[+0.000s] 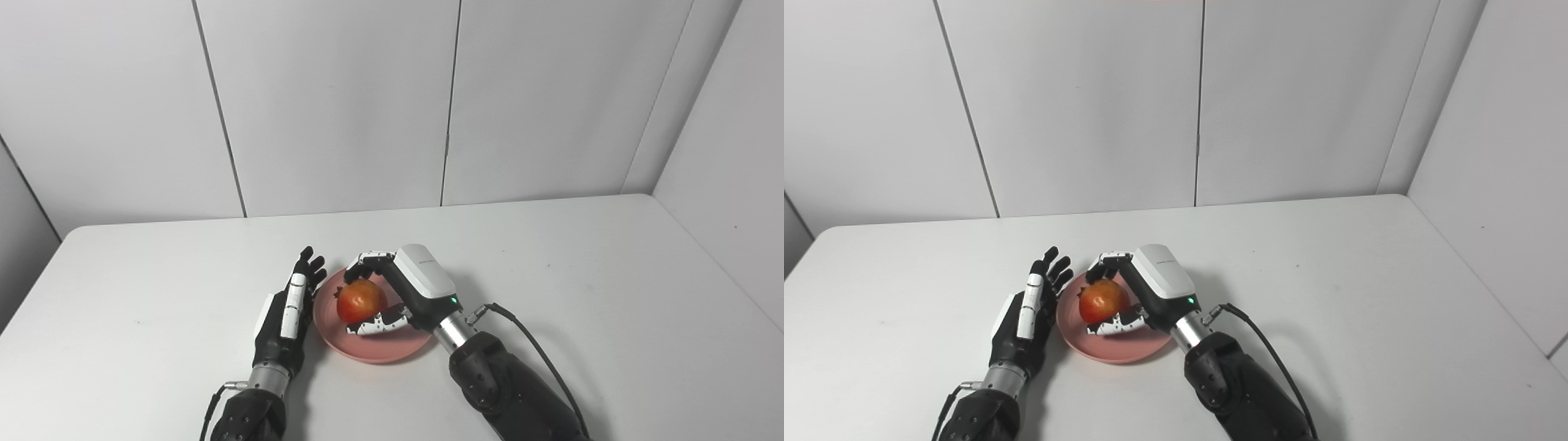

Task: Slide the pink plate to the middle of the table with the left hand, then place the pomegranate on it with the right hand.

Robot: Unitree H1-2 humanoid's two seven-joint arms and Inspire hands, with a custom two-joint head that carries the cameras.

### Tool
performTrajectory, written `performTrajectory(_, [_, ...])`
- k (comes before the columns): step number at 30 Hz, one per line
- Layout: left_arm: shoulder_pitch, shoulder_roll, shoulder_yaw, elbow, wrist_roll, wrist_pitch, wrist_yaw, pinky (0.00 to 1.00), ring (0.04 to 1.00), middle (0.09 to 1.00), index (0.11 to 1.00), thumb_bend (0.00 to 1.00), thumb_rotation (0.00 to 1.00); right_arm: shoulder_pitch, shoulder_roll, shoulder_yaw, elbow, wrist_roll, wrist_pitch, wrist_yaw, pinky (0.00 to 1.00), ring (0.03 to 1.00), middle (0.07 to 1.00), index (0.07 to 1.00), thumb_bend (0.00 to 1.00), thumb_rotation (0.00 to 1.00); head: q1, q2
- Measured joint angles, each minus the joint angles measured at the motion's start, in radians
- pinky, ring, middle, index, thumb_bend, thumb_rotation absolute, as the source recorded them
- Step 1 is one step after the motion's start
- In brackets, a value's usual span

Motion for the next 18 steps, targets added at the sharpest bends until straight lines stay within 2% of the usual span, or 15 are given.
performTrajectory(4, [0.0, 0.001, 0.001, 0.001, -0.004, 0.0, -0.007, 0.98, 0.984, 0.983, 0.981, 0.59, 1.0, 0.024, -0.001, -0.014, -0.017, 0.035, 0.003, 0.036, 0.77, 0.861, 0.905, 0.87, 0.7, 0.67, 0.002, 0.0])
performTrajectory(6, [0.0, 0.001, 0.002, 0.001, -0.004, -0.001, -0.008, 0.97, 0.982, 0.981, 0.981, 0.59, 1.0, 0.028, -0.001, -0.021, -0.03, 0.048, 0.003, 0.045, 0.82, 0.884, 0.931, 0.9, 0.7, 0.69, 0.002, 0.0])
performTrajectory(10, [0.0, 0.0, 0.004, 0.002, -0.005, -0.001, -0.012, 0.95, 0.973, 0.974, 0.976, 0.59, 1.0, 0.028, -0.001, -0.035, -0.035, 0.062, -0.003, 0.04, 0.92, 0.924, 0.965, 0.94, 0.68, 0.75, 0.0, -0.002])
performTrajectory(14, [0.0, 0.0, 0.006, 0.002, -0.014, -0.002, -0.012, 0.94, 0.967, 0.969, 0.973, 0.6, 1.0, 0.04, -0.001, -0.047, -0.062, 0.067, -0.016, 0.021, 0.98, 0.96, 0.992, 0.98, 0.68, 0.8, 0.002, 0.0])
performTrajectory(18, [0.0, 0.0, 0.005, 0.002, -0.014, -0.001, -0.012, 0.95, 0.972, 0.973, 0.974, 0.62, 1.0, 0.054, -0.001, -0.061, -0.099, 0.076, -0.024, 0.016, 1.0, 0.998, 1.0, 1.0, 0.67, 0.83, 0.005, 0.002])
